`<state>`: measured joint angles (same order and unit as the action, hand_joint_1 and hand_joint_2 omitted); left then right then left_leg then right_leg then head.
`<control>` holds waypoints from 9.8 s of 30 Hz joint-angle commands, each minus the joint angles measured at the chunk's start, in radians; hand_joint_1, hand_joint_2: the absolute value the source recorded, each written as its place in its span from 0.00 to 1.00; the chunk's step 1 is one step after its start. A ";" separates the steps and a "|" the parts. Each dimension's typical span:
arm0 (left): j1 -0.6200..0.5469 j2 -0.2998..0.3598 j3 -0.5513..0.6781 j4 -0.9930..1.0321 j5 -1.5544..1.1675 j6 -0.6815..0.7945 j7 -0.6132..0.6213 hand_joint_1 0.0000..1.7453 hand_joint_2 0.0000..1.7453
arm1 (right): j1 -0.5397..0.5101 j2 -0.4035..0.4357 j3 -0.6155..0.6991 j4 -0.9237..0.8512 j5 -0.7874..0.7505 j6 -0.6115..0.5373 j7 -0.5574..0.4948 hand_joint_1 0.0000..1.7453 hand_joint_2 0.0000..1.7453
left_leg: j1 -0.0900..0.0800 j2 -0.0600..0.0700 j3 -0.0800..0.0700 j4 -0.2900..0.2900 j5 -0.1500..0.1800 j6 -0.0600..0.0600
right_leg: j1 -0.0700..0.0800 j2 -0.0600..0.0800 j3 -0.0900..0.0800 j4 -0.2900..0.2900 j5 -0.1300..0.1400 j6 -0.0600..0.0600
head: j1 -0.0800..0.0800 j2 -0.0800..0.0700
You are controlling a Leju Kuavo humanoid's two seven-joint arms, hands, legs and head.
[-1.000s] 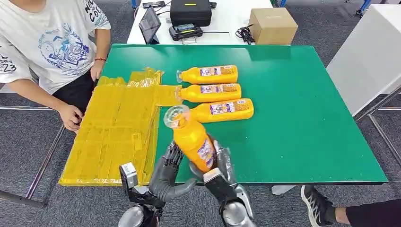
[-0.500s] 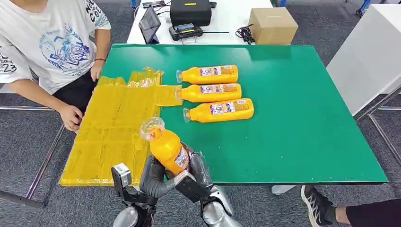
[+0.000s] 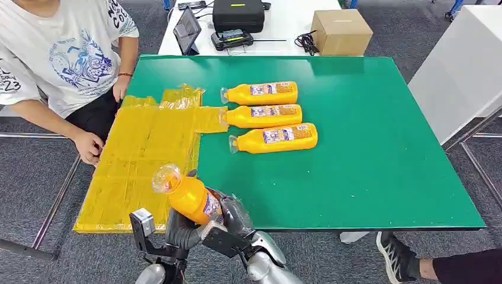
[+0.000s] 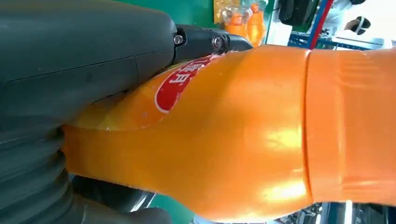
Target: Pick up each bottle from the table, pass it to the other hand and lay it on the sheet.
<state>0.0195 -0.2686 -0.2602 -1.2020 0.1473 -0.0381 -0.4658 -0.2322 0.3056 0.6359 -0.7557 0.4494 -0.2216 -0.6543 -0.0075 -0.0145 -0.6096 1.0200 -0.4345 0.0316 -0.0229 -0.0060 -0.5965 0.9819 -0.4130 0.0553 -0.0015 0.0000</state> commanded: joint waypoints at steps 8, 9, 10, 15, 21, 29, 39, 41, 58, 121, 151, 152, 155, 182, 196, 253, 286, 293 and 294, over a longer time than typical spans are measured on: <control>-0.081 -0.018 -0.054 0.012 0.011 -0.056 -0.035 1.00 1.00 | 0.007 -0.001 0.144 0.159 0.042 0.093 0.033 1.00 1.00 | 0.002 -0.001 0.003 0.000 -0.001 -0.002 | 0.002 -0.002 0.004 -0.001 -0.002 -0.002 | 0.000 0.000; -0.081 -0.016 -0.055 0.005 0.009 -0.056 -0.040 1.00 1.00 | 0.006 -0.001 0.145 0.166 0.048 0.088 0.035 1.00 1.00 | 0.003 -0.001 0.005 0.000 -0.002 -0.002 | 0.003 -0.003 0.006 -0.001 -0.002 -0.003 | 0.000 0.000; -0.079 -0.019 -0.052 -0.006 0.013 -0.056 -0.043 1.00 1.00 | 0.007 -0.001 0.144 0.171 0.049 0.090 0.036 1.00 1.00 | 0.002 -0.001 0.003 0.000 -0.001 -0.002 | 0.002 -0.002 0.005 -0.001 -0.002 -0.002 | 0.000 0.000; -0.080 -0.018 -0.053 -0.010 0.012 -0.056 -0.044 1.00 1.00 | 0.008 -0.002 0.142 0.171 0.050 0.087 0.035 1.00 1.00 | 0.002 0.000 0.004 0.000 -0.001 -0.002 | 0.003 -0.002 0.005 -0.001 -0.002 -0.003 | 0.000 0.000; -0.080 -0.018 -0.053 -0.010 0.012 -0.056 -0.044 1.00 1.00 | 0.008 -0.002 0.142 0.171 0.050 0.087 0.035 1.00 1.00 | 0.001 0.002 0.003 0.000 0.000 -0.001 | 0.002 0.000 0.002 -0.001 -0.001 -0.002 | 0.000 0.000; -0.080 -0.018 -0.053 -0.010 0.010 -0.053 -0.047 1.00 1.00 | 0.008 -0.001 0.142 0.169 0.051 0.086 0.037 1.00 1.00 | 0.001 0.002 0.003 0.000 0.000 -0.001 | 0.002 0.000 0.003 -0.001 -0.001 -0.002 | 0.000 0.000; -0.044 -0.020 -0.013 -0.097 -0.025 0.043 -0.078 1.00 1.00 | 0.048 -0.010 0.027 0.075 0.036 -0.093 0.105 0.00 0.00 | 0.003 0.001 0.006 0.000 -0.001 -0.002 | 0.003 -0.001 0.006 -0.001 -0.002 -0.003 | 0.000 0.000; -0.027 -0.016 -0.003 -0.142 -0.053 0.082 -0.089 1.00 1.00 | 0.097 -0.032 -0.024 -0.094 0.027 -0.167 0.102 0.00 0.00 | 0.002 0.002 0.003 0.000 -0.001 -0.002 | 0.002 0.000 0.003 0.000 -0.001 -0.002 | -0.001 0.000; -0.195 0.009 0.077 -0.142 -0.332 0.452 -0.195 1.00 1.00 | 0.211 -0.090 -0.040 -0.677 -0.172 -0.325 -0.031 0.00 0.00 | 0.002 0.005 0.004 0.000 -0.001 -0.002 | 0.002 0.003 0.004 -0.001 0.000 -0.003 | 0.000 0.000; -0.521 0.257 0.405 0.775 -1.152 0.106 -0.068 0.00 0.00 | 0.164 -0.052 -0.023 -0.630 -0.326 -0.080 -0.037 0.00 0.00 | 0.002 0.007 0.016 -0.003 0.000 -0.003 | 0.002 0.006 0.015 -0.003 0.001 -0.003 | 0.000 0.000; -0.398 0.112 0.373 0.130 -0.557 0.736 -0.232 0.00 0.00 | 0.120 -0.089 0.034 -0.566 -0.082 -0.209 0.107 0.00 1.00 | 0.002 0.001 0.006 0.000 0.004 -0.001 | 0.002 0.002 0.007 0.000 0.004 -0.004 | 0.000 0.000; -0.398 0.112 0.373 0.130 -0.557 0.736 -0.232 0.00 0.00 | 0.120 -0.089 0.034 -0.566 -0.082 -0.209 0.107 0.00 1.00 | 0.003 0.002 0.007 0.000 0.002 -0.002 | 0.003 0.002 0.009 -0.001 0.003 -0.005 | 0.001 0.000; -0.319 0.084 0.425 -0.075 -0.522 0.736 -0.232 0.00 0.00 | 0.105 -0.139 0.011 -0.563 0.190 -0.216 0.314 0.00 1.00 | 0.003 0.002 0.007 -0.001 0.003 -0.002 | 0.003 0.002 0.008 -0.002 0.003 -0.004 | 0.001 0.000; -0.124 0.068 0.409 0.099 -0.482 0.685 -0.232 0.00 1.00 | 0.266 -0.464 -0.233 -0.680 0.445 0.070 0.703 0.00 1.00 | 0.001 0.000 0.004 -0.002 0.002 -0.002 | 0.001 0.000 0.005 -0.003 0.002 -0.004 | 0.000 0.000; -0.131 0.060 0.395 0.117 -0.457 0.676 -0.232 0.00 1.00 | 0.229 -0.445 -0.235 -0.629 0.442 0.092 0.711 0.00 1.00 | 0.001 0.001 0.003 -0.001 0.001 -0.002 | 0.002 0.001 0.004 -0.003 0.002 -0.005 | 0.000 0.000; -0.271 0.069 0.230 0.387 -0.456 0.605 -0.232 0.00 1.00 | -0.156 -0.566 -0.040 -0.374 0.005 0.336 0.596 0.00 1.00 | 0.001 0.002 0.002 0.000 0.003 -0.001 | 0.002 0.002 0.003 -0.002 0.005 -0.002 | 0.000 0.000; -0.252 0.044 0.258 0.398 -0.482 0.579 -0.232 0.00 1.00 | -0.069 -0.251 -0.297 -0.473 -0.102 0.047 0.545 0.00 1.00 | 0.001 0.005 0.001 0.000 0.003 0.000 | 0.002 0.004 0.001 -0.001 0.005 -0.001 | 0.000 0.000; -0.255 0.043 0.280 0.412 -0.488 0.581 -0.232 0.00 1.00 | -0.124 -0.266 -0.254 -0.378 -0.063 0.057 0.635 0.00 1.00 | 0.001 0.006 0.002 -0.001 0.003 -0.001 | 0.002 0.005 0.002 -0.002 0.005 -0.002 | 0.000 0.000; -0.252 0.044 0.283 0.410 -0.496 0.586 -0.230 0.00 1.00 | -0.136 -0.275 -0.233 -0.372 -0.011 0.037 0.666 0.00 1.00 | 0.001 0.005 0.000 -0.001 0.004 0.000 | 0.001 0.004 0.001 -0.002 0.006 -0.001 | 0.000 0.000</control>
<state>-0.2127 -0.2281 -0.0248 -0.8495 -0.3361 0.5444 -0.6798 -0.2920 0.0351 0.3792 -1.2447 0.3349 -0.1690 -0.0850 -0.0078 -0.0111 -0.6120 1.0200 -0.4299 0.0336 -0.0230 -0.0027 -0.5981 0.9810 -0.4072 0.0562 -0.0019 0.0000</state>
